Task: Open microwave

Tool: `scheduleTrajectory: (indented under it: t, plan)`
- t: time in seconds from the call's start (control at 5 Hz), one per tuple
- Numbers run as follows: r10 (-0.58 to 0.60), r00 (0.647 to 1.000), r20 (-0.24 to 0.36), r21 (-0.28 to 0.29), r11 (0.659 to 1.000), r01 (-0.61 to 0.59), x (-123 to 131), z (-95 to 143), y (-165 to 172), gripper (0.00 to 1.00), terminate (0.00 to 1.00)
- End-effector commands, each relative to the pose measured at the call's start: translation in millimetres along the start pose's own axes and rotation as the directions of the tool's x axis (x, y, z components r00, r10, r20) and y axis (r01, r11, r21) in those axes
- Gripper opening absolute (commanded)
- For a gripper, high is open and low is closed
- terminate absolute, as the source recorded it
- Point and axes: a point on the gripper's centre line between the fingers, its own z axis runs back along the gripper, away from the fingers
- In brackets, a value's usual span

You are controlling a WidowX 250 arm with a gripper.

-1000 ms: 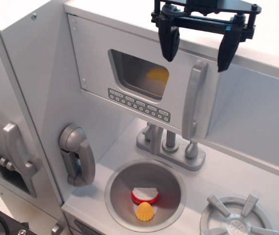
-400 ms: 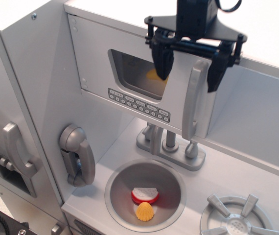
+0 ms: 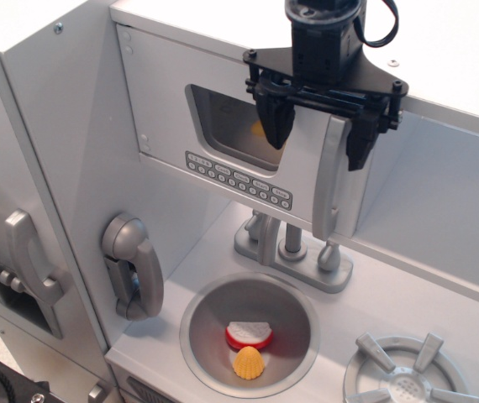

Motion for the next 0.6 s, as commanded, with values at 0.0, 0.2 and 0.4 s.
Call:
scheduleTrajectory:
  t: [0.0,0.2,0.4]
  plan:
    - [0.052,0.996,0.070,-0.115,0.992,-0.044,14,13,-4,0.00,0.00]
    - [0.053,0.997,0.058,-0.123,0.991,-0.046,9,15,-4,0.00,0.00]
    - [0.044,0.998,0.055,-0.116,0.993,-0.037,-1,18,-2,0.00,0.00]
